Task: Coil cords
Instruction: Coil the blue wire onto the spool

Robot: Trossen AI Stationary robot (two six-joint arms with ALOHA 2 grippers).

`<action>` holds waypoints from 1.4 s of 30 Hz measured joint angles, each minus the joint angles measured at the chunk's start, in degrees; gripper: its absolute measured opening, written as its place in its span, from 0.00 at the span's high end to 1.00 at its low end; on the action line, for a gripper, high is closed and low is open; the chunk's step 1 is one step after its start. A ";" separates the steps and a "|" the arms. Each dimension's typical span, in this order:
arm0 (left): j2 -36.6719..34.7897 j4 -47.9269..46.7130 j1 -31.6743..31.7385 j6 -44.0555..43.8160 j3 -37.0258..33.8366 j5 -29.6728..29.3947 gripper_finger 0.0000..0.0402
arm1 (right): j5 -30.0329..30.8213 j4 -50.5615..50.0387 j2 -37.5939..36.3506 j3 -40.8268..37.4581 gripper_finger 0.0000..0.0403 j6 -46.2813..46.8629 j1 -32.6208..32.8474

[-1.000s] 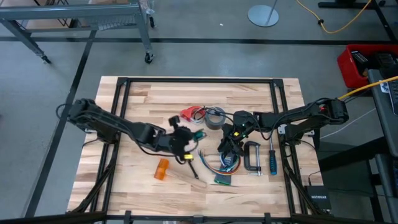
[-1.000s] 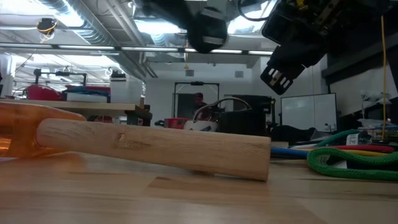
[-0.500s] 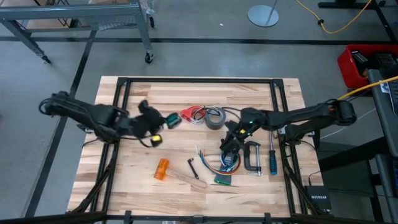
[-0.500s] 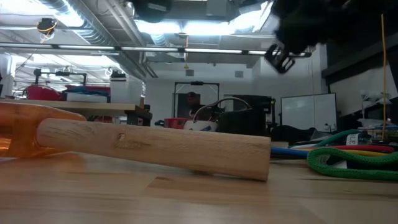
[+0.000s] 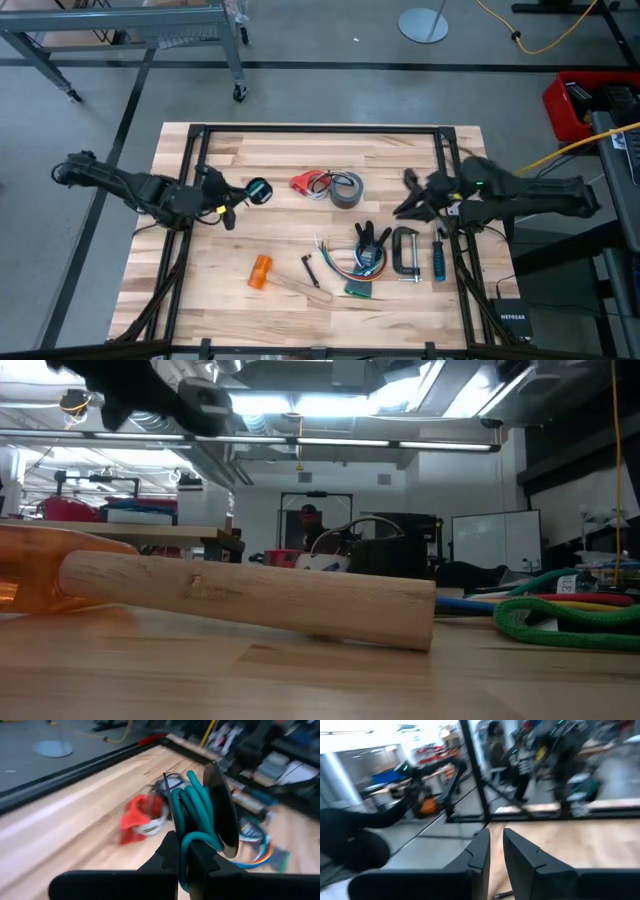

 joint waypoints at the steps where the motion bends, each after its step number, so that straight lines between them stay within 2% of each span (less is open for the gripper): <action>1: -0.65 4.63 0.00 0.48 -2.87 0.56 1.00 | 1.57 -1.63 -2.51 0.00 0.86 -0.48 0.00; 6: 0.10 30.24 0.02 -0.29 -15.58 4.17 1.00 | 10.39 -7.98 -12.67 -0.02 0.86 -3.28 0.00; 8: 1.81 38.78 0.02 -4.01 -19.63 5.07 1.00 | 13.54 -10.74 -15.72 -0.02 0.86 -4.09 0.00; 10: 3.91 43.07 0.02 -9.34 -22.61 5.17 1.00 | 15.01 -13.23 -17.85 -0.02 0.86 -5.25 -0.02; 15: 9.74 44.15 0.04 -22.06 -25.10 5.17 1.00 | 15.17 -18.78 -20.68 -0.02 0.86 -6.08 -0.02; 21: 18.33 50.56 0.07 -26.37 -25.08 5.18 1.00 | 15.18 -23.11 -21.05 -0.09 0.86 -6.10 -0.02; 34: 43.26 68.49 0.07 -41.08 -25.01 4.89 1.00 | 15.18 -23.64 -21.02 -3.32 0.86 -6.29 -0.02; 42: 51.31 70.19 2.79 -46.45 -22.36 3.77 1.00 | 15.18 -23.40 -21.05 -3.32 0.86 -6.34 -0.04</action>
